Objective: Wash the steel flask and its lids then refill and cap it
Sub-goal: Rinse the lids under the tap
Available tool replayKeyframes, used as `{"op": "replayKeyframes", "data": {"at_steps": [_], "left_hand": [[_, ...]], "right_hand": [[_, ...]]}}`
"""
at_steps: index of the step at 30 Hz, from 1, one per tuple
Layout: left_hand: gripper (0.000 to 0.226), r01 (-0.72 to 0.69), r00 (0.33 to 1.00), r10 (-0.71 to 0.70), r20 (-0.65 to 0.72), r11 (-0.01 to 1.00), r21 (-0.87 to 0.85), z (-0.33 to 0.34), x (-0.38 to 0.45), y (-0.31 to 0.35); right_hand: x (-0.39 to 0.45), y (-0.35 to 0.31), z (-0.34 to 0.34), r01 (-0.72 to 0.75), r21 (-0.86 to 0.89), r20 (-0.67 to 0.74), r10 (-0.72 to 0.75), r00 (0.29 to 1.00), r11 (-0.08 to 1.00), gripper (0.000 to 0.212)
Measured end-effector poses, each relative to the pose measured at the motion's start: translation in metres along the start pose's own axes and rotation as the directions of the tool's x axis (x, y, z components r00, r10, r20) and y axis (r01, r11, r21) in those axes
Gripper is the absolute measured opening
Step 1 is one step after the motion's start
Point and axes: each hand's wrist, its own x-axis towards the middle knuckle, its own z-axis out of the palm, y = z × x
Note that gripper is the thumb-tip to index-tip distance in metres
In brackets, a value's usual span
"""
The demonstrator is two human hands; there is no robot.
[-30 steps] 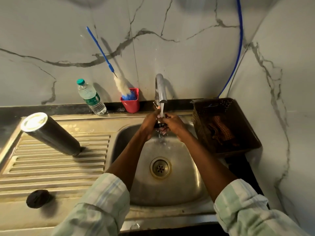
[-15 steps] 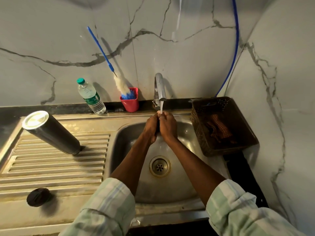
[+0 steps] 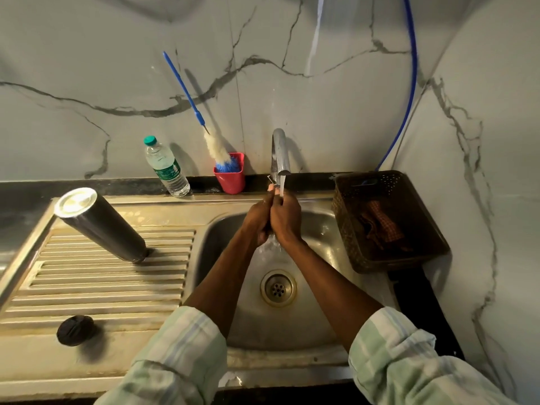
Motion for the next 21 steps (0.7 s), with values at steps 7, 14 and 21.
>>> {"op": "replayKeyframes", "data": {"at_steps": [7, 14, 21], "left_hand": [[0.044, -0.036, 0.991, 0.051, 0.128, 0.992, -0.117, -0.01, -0.01, -0.012], [0.032, -0.116, 0.992, 0.119, -0.031, 0.99, 0.085, -0.009, -0.004, -0.01], [0.038, -0.11, 0.99, 0.102, 0.097, 0.991, 0.078, -0.006, -0.005, -0.006]], "right_hand": [[0.015, -0.013, -0.014, -0.417, 0.423, 0.03, 0.447, 0.894, 0.805, 0.026], [0.023, -0.016, -0.009, -0.34, 0.389, -0.083, 0.4, 0.913, 0.856, 0.029], [0.005, -0.012, -0.003, -0.044, 0.157, -0.137, 0.066, 0.988, 0.987, 0.028]]}}
